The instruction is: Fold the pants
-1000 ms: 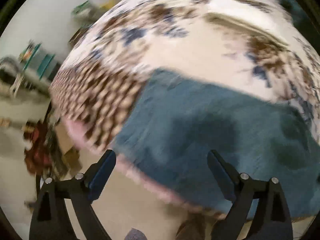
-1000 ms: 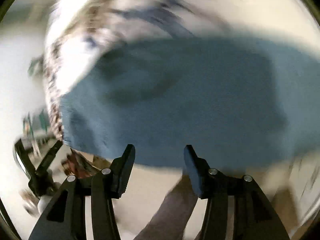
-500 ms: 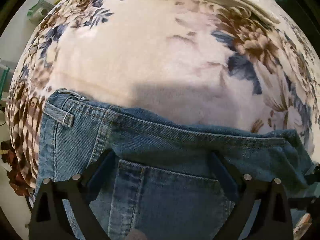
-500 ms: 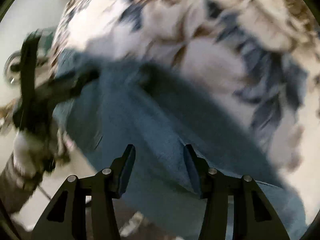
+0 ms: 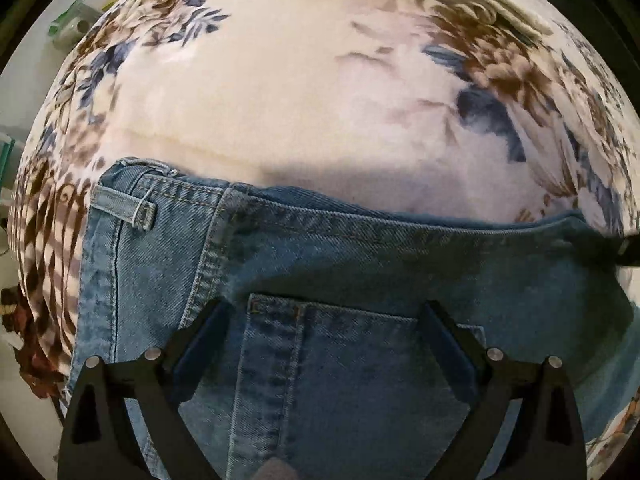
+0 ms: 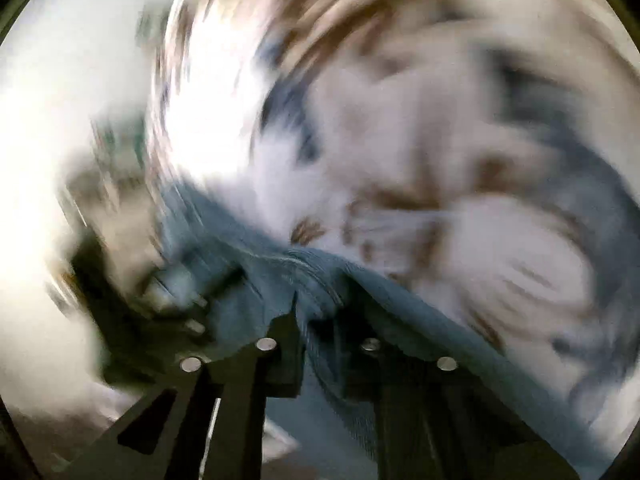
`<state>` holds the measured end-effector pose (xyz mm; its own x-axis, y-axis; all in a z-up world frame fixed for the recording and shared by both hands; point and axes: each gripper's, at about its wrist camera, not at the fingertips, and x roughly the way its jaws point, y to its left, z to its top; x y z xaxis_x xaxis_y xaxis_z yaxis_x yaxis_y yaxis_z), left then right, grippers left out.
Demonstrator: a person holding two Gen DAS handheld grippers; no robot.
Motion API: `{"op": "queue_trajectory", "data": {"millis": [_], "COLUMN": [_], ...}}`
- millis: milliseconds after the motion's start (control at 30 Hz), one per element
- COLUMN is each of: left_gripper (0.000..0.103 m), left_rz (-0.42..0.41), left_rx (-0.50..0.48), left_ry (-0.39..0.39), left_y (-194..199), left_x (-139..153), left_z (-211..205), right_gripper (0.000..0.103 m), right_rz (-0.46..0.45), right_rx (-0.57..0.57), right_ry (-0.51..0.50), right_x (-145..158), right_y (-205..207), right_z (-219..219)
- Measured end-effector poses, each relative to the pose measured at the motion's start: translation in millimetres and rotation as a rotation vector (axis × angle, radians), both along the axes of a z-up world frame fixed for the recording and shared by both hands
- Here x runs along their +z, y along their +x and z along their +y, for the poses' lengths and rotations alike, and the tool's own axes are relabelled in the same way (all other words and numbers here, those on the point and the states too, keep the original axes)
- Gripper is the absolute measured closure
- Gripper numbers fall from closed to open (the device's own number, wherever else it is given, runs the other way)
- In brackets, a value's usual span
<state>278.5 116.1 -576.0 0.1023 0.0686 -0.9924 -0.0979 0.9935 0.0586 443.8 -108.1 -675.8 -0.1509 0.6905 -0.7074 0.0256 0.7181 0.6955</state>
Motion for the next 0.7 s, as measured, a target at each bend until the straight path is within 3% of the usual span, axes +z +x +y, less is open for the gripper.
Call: {"op": "queue_trajectory", "data": {"millis": [100,200,267,300,333,400,433,467,533,600,667,700], "left_gripper": [0.005,0.005,0.005,0.005,0.005,0.005,0.005,0.005,0.005,0.005,0.005,0.005], "left_rz": [0.011,0.014,-0.008,-0.021,-0.034,-0.056,-0.067,-0.071,-0.062,-0.06,-0.068,-0.076], "left_rx": [0.006,0.048,0.087,0.099,0.106,0.105,0.098,0.087,0.07,0.051,0.016,-0.008], "left_ry": [0.0,-0.016,-0.035,-0.039,-0.044,-0.046,-0.039,-0.036,-0.047,-0.066,-0.068,-0.067], "left_y": [0,1,-3,-4,-5,-5,-4,-3,7,19,20,20], "left_x": [0,11,24,31,36,45,47,48,45,44,49,51], "left_z": [1,1,3,4,3,-4,-9,-13,-28,-44,-60,-69], "right_gripper": [0.102,0.097,0.075,0.05,0.039,0.044,0.08,0.096,0.098,0.097,0.094,0.086], "right_rz": [0.029,0.013,0.0,-0.029,-0.048,-0.056,-0.073,-0.09,-0.064,-0.052,-0.07,-0.089], "right_rx": [-0.122,-0.067,0.042,0.121,0.159,0.25,0.265,0.264,0.158,0.045,-0.031,-0.054], "right_ry": [0.014,0.054,0.007,-0.048,-0.069,-0.134,-0.187,-0.285,-0.343,-0.28,-0.239,-0.256], "right_x": [3,26,42,48,50,41,37,31,22,30,46,57], "right_y": [3,-1,0,-5,-7,-16,-13,-10,1,3,-7,-16], "right_z": [-45,-50,-29,-20,-13,2,11,13,-5,-28,-51,-64]}}
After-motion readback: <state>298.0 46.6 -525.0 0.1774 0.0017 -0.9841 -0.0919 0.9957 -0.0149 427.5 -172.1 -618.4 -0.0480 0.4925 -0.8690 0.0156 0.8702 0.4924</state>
